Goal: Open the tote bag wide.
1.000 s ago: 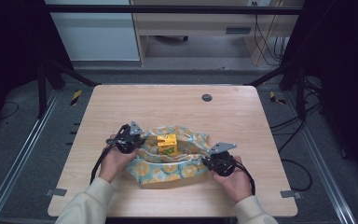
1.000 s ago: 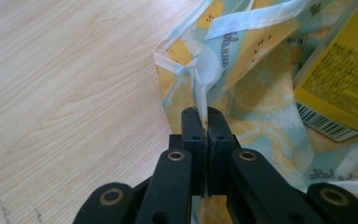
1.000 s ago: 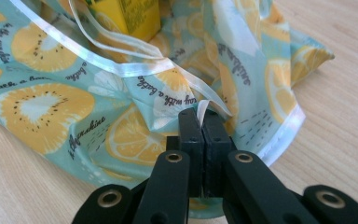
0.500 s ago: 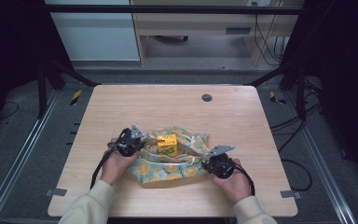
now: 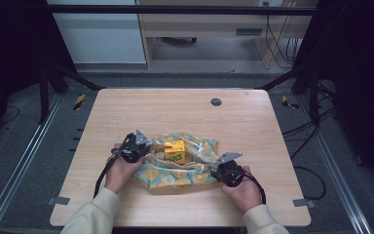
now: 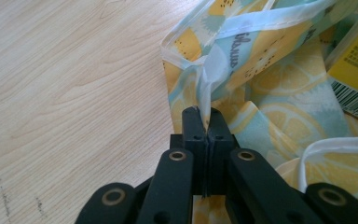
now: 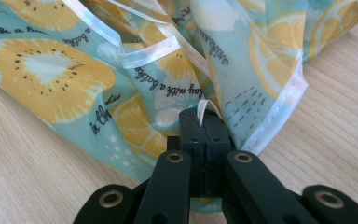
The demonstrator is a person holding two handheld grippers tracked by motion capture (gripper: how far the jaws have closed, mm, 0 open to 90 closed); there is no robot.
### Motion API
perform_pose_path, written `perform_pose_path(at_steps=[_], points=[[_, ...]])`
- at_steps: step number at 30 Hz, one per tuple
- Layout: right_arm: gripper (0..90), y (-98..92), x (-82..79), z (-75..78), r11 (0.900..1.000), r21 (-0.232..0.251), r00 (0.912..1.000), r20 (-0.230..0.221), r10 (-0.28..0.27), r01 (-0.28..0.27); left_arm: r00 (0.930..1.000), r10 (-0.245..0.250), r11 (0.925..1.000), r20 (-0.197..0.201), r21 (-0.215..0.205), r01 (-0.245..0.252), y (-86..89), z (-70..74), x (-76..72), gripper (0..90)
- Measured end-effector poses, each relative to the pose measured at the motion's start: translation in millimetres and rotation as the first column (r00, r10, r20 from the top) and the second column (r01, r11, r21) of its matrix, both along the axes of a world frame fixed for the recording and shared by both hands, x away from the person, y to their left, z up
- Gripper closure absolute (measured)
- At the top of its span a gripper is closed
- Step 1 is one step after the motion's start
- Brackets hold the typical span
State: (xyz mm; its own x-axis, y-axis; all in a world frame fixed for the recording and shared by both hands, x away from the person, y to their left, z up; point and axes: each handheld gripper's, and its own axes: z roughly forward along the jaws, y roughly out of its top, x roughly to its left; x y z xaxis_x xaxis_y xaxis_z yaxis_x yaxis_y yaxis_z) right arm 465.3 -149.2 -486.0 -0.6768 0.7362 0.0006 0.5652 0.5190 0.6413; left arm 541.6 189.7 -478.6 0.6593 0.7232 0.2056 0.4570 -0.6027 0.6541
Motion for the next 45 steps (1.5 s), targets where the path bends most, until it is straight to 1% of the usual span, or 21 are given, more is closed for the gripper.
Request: perform_pose_path(at_steps=[11, 18, 23, 24, 25, 26, 27, 28, 29, 30, 31, 32, 33, 34, 35, 36, 37, 38, 41, 44, 45], points=[[89.8, -1.2, 2.5, -2.4, 1.000, -0.012, 0.9999, -0.014, 0.001, -0.001, 0.9999, 0.004, 0.9998, 0.013, 0.021, -0.005, 1.9, -0.3, 0.6, 89.5], [89.8, -1.1, 2.7, -2.8, 1.000, -0.005, 0.9995, -0.028, -0.012, 0.012, 0.9999, 0.014, 0.9999, -0.005, 0.003, -0.014, 4.9, -4.2, 1.6, 89.3], [88.6, -2.3, 2.7, -3.9, 1.000, 0.010, 0.9998, -0.018, -0.007, 0.007, 0.9999, 0.016, 0.9999, -0.007, -0.003, -0.016, 5.9, -3.3, 0.3, 88.5], [85.0, -4.0, 2.1, -3.6, 0.999, 0.031, 0.9999, -0.012, -0.012, 0.013, 0.9999, 0.015, 0.9998, -0.003, -0.010, -0.015, 6.5, -2.3, -1.2, 84.9], [85.0, -4.0, 2.1, -3.6, 0.999, 0.031, 0.9999, -0.012, -0.012, 0.013, 0.9999, 0.015, 0.9998, -0.003, -0.010, -0.015, 6.5, -2.3, -1.2, 81.9], [77.6, -6.5, 1.0, -0.6, 0.999, 0.052, 0.9998, 0.019, -0.010, 0.009, 0.9998, 0.016, 0.9997, 0.006, -0.020, -0.016, 7.3, 0.6, -4.7, 78.7], [77.6, -6.5, 1.0, -0.6, 0.999, 0.052, 0.9998, 0.019, -0.010, 0.009, 0.9998, 0.016, 0.9997, 0.006, -0.020, -0.016, 7.3, 0.6, -4.7, 74.5], [72.4, -7.3, -0.2, 1.6, 0.997, 0.072, 0.9994, 0.029, -0.018, 0.015, 0.9998, 0.014, 0.9997, 0.013, -0.022, -0.013, 7.6, 3.7, -8.2, 74.5], [62.4, -10.6, -2.9, 9.6, 0.993, 0.118, 0.9972, 0.072, -0.022, 0.013, 0.9986, 0.000, 0.9999, 0.054, -0.015, 0.000, 7.0, 11.9, -19.0, 64.1], [57.8, -11.2, -5.4, 14.8, 0.989, 0.145, 0.9949, 0.097, -0.026, 0.011, 0.9986, 0.000, 0.9999, 0.054, -0.015, 0.000, 7.0, 11.9, -19.0, 58.3], [53.7, -11.5, -6.7, 17.4, 0.988, 0.157, 0.9932, 0.113, -0.025, 0.007, 0.9960, -0.001, 1.0000, 0.089, -0.010, 0.002, 7.3, 19.7, -27.2, 53.1], [50.1, -10.9, -9.0, 21.3, 0.985, 0.175, 0.9909, 0.132, -0.025, 0.001, 0.9945, 0.001, 0.9999, 0.104, -0.017, 0.001, 8.3, 23.5, -30.0, 49.0], [46.7, -9.9, -10.4, 24.2, 0.983, 0.186, 0.9888, 0.147, -0.026, -0.002, 0.9945, 0.001, 0.9999, 0.104, -0.017, 0.001, 8.3, 23.5, -30.0, 45.3], [46.7, -9.9, -10.4, 24.2, 0.983, 0.186, 0.9888, 0.147, -0.026, -0.002, 0.9920, 0.003, 0.9997, 0.126, -0.025, 0.001, 9.6, 27.3, -31.7, 45.3], [40.8, -8.1, -12.7, 31.0, 0.982, 0.189, 0.9807, 0.193, -0.033, -0.004, 0.9875, 0.021, 0.9987, 0.156, -0.050, -0.013, 11.1, 33.3, -34.2, 38.5], [37.8, -7.4, -13.8, 33.9, 0.982, 0.189, 0.9761, 0.214, -0.037, -0.004, 0.9875, 0.021, 0.9987, 0.156, -0.050, -0.013, 11.1, 33.3, -34.2, 34.9], [37.8, -7.4, -13.8, 33.9, 0.982, 0.189, 0.9761, 0.214, -0.037, -0.004, 0.9849, 0.025, 0.9977, 0.171, -0.067, -0.014, 11.8, 36.9, -34.9, 34.9], [32.0, -6.1, -16.7, 42.5, 0.979, 0.205, 0.9633, 0.261, -0.063, 0.008, 0.9803, 0.037, 0.9941, 0.194, -0.108, -0.016, 11.8, 44.4, -36.8, 30.1], [26.0, -9.0, -18.1, 49.4, 0.976, 0.216, 0.9475, 0.302, -0.106, 0.040, 0.9806, 0.050, 0.9892, 0.190, -0.145, -0.023, 11.7, 51.0, -41.0, 24.4], [21.4, -15.3, -18.0, 51.0, 0.971, 0.230, 0.9431, 0.302, -0.138, 0.069, 0.9820, 0.048, 0.9842, 0.182, -0.177, -0.015, 12.4, 56.7, -46.9, 21.2], [21.4, -15.3, -18.0, 51.0, 0.971, 0.230, 0.9431, 0.302, -0.138, 0.069, 0.9820, 0.048, 0.9842, 0.182, -0.177, -0.015, 12.4, 56.7, -46.9, 20.5]])
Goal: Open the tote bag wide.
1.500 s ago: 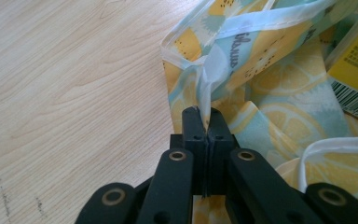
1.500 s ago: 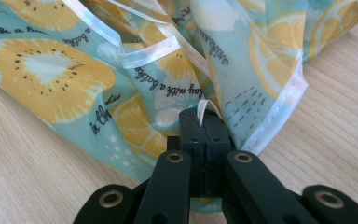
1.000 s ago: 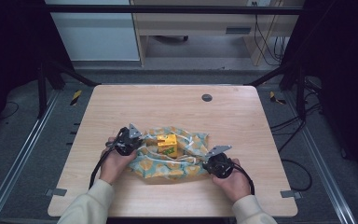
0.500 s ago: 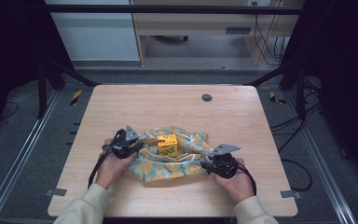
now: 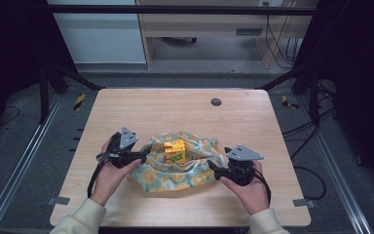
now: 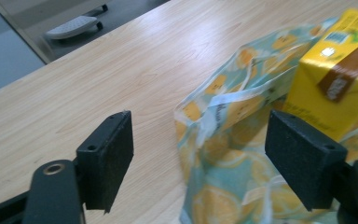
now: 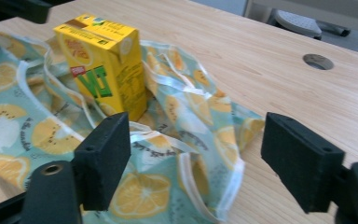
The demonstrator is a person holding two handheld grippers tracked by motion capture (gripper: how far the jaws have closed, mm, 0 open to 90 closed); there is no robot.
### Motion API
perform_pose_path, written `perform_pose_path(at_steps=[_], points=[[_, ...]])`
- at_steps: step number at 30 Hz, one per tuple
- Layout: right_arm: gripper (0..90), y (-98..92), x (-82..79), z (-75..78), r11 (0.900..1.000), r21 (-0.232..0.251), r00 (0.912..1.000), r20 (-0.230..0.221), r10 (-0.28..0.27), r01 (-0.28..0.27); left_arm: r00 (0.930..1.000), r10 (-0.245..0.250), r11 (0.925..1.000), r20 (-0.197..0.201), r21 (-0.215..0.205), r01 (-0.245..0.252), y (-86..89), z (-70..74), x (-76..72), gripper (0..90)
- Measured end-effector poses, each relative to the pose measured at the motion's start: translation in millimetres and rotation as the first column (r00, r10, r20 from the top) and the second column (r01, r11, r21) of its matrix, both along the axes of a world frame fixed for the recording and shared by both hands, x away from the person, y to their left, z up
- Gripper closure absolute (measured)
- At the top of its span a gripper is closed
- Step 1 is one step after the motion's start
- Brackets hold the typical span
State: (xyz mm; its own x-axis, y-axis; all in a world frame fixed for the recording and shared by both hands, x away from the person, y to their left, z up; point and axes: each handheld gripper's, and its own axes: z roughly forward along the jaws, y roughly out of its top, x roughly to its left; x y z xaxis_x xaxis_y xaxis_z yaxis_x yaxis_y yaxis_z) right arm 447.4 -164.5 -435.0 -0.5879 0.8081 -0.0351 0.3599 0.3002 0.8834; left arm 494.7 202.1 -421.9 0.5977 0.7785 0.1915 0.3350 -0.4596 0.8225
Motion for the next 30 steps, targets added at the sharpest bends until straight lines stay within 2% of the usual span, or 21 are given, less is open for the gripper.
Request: perform_pose_path(at_steps=[1, 3, 8, 11, 20, 22, 23, 28, 30], points=[[18.7, -5.6, 0.8, -0.5, 0.999, -0.003, 0.9992, -0.013, -0.037, 0.037, 0.9999, -0.011, 0.9999, 0.001, 0.008, 0.011, 1.0, 3.0, -4.2, 19.6], [15.6, -10.3, 2.0, -1.4, 0.998, 0.000, 0.9977, -0.030, -0.061, 0.061, 0.9998, -0.020, 0.9997, -0.008, 0.014, 0.020, 3.1, 5.2, -7.9, 18.4], [12.3, -20.8, 2.4, -3.0, 0.994, 0.024, 0.9923, -0.064, -0.106, 0.107, 0.9995, -0.020, 0.9997, -0.024, 0.011, 0.021, 12.3, 10.1, -14.4, 15.5], [11.9, -25.7, 2.1, -5.9, 0.991, 0.027, 0.9878, -0.086, -0.130, 0.133, 0.9995, -0.008, 0.9999, -0.031, 0.008, 0.008, 24.8, 11.3, -19.9, 14.5], [8.0, -39.9, -1.1, -12.6, 0.989, 0.012, 0.9834, -0.112, -0.143, 0.145, 0.9976, 0.020, 0.9994, -0.066, 0.030, -0.018, 47.3, -1.3, -30.9, 12.4], [7.9, -41.1, -1.5, -13.2, 0.989, 0.011, 0.9830, -0.112, -0.145, 0.148, 0.9974, 0.022, 0.9994, -0.069, 0.028, -0.020, 48.7, -2.3, -31.3, 11.7], [7.4, -44.0, -2.6, -14.0, 0.989, 0.004, 0.9825, -0.112, -0.149, 0.151, 0.9968, 0.028, 0.9987, -0.074, 0.043, -0.025, 53.5, -4.1, -31.2, 11.4], [6.7, -51.2, -4.6, -16.2, 0.986, -0.006, 0.9790, -0.118, -0.166, 0.166, 0.9956, 0.046, 0.9983, -0.081, 0.040, -0.043, 61.8, -6.9, -29.0, 10.3], [6.7, -55.9, -6.5, -19.2, 0.986, 0.002, 0.9759, -0.141, -0.167, 0.169, 0.9946, 0.063, 0.9974, -0.083, 0.040, -0.060, 68.2, -8.2, -27.5, 10.4]])
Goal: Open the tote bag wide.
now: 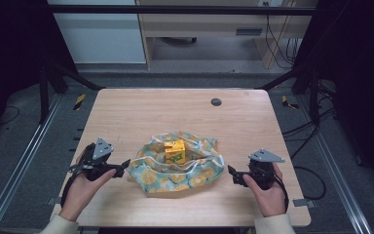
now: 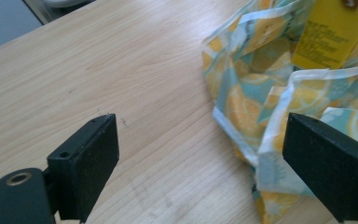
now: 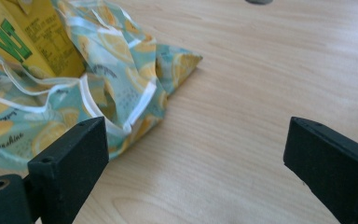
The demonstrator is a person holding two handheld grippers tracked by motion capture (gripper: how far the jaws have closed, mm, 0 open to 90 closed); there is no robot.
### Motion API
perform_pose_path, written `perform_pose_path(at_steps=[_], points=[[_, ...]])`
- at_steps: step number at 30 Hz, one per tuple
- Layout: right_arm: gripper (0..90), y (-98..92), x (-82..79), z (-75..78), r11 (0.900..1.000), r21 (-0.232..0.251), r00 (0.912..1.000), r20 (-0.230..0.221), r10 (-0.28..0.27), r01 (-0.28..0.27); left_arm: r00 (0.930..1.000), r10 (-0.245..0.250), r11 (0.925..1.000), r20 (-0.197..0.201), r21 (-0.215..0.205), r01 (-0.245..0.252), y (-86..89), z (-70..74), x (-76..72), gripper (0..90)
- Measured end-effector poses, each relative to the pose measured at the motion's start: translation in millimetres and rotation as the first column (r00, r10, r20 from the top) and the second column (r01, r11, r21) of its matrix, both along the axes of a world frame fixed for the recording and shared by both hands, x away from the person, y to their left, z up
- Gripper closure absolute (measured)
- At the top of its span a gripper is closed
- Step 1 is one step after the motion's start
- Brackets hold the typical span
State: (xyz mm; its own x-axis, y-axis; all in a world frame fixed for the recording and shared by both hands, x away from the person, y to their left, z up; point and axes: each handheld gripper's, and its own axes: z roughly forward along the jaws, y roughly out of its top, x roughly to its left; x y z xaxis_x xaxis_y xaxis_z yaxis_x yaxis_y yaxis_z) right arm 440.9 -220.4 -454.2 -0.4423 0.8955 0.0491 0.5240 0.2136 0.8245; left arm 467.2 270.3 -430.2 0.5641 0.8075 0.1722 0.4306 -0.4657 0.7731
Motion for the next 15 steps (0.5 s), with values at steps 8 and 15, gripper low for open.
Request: perform_pose_path(at_steps=[8, 15], points=[[6.1, -14.8, -3.2, -11.2, 0.999, -0.017, 0.9974, -0.066, -0.029, 0.028, 0.9976, 0.062, 0.9979, -0.032, -0.020, -0.062, 27.8, -9.7, 10.1, 8.3], [8.2, -22.7, 7.2, -22.3, 0.993, -0.076, 0.9891, -0.110, -0.098, 0.090, 0.9931, 0.096, 0.9949, -0.067, -0.024, -0.098, 46.8, -25.1, 21.5, 7.3]])
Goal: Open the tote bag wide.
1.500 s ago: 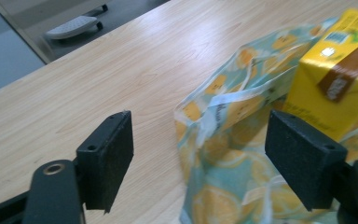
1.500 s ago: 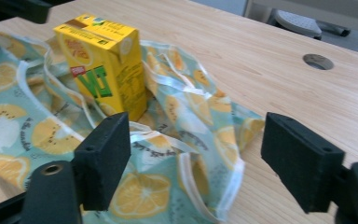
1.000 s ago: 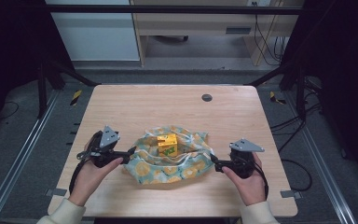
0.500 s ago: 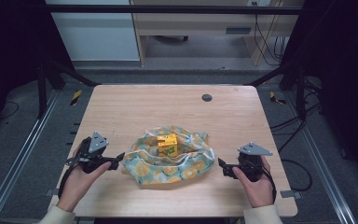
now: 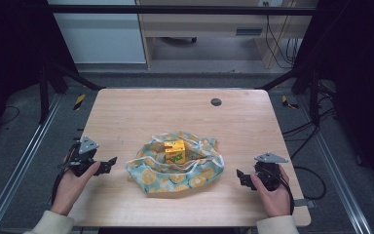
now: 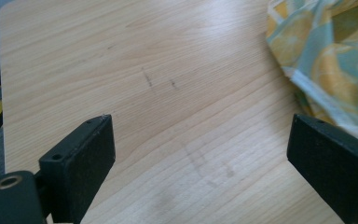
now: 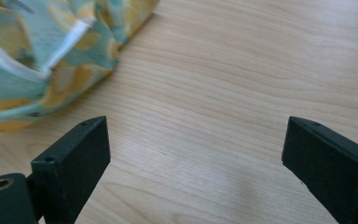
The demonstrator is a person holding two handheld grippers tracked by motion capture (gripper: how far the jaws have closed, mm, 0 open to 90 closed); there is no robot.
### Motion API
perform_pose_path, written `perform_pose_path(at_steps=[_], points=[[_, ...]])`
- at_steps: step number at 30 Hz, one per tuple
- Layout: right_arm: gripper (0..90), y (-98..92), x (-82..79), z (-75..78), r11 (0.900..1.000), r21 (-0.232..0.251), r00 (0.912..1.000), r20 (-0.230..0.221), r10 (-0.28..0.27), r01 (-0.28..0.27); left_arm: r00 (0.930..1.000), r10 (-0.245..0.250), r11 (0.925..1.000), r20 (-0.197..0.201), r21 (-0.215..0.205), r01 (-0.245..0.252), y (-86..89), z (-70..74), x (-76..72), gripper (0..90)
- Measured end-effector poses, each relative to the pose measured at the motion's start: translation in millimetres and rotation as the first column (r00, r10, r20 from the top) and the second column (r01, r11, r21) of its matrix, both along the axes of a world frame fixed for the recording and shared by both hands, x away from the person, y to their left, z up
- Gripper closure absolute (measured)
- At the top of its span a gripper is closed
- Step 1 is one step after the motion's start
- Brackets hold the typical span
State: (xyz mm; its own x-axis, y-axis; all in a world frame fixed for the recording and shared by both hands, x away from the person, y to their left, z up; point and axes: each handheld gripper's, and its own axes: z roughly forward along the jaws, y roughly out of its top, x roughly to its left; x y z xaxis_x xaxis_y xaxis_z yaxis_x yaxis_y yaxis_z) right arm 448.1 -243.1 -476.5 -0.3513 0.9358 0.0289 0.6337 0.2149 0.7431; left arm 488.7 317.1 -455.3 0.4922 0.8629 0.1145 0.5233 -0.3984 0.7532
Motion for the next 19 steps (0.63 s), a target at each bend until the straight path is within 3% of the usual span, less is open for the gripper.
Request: perform_pose_path(at_steps=[6, 8, 13, 19], points=[[9.6, -3.4, 13.0, -4.1, 0.998, -0.030, 0.9989, 0.000, -0.047, 0.047, 0.9992, 0.037, 0.9992, -0.015, 0.016, -0.037, 10.0, -8.6, 8.0, 7.2], [10.2, -2.4, 22.4, -6.2, 0.997, -0.040, 0.9974, 0.004, -0.073, 0.073, 0.9983, 0.054, 0.9972, -0.019, 0.053, -0.053, 11.3, -14.1, 12.7, 7.3], [12.0, 4.9, 43.0, -12.6, 0.996, -0.048, 0.9975, -0.014, -0.069, 0.068, 0.9975, 0.066, 0.9967, -0.022, 0.049, -0.065, 10.0, -16.8, 15.5, 7.4], [11.0, 6.1, 41.0, -10.9, 0.996, -0.043, 0.9970, -0.010, -0.077, 0.077, 0.9976, 0.065, 0.9972, -0.024, 0.038, -0.064, 7.4, -18.6, 8.1, 7.4]])
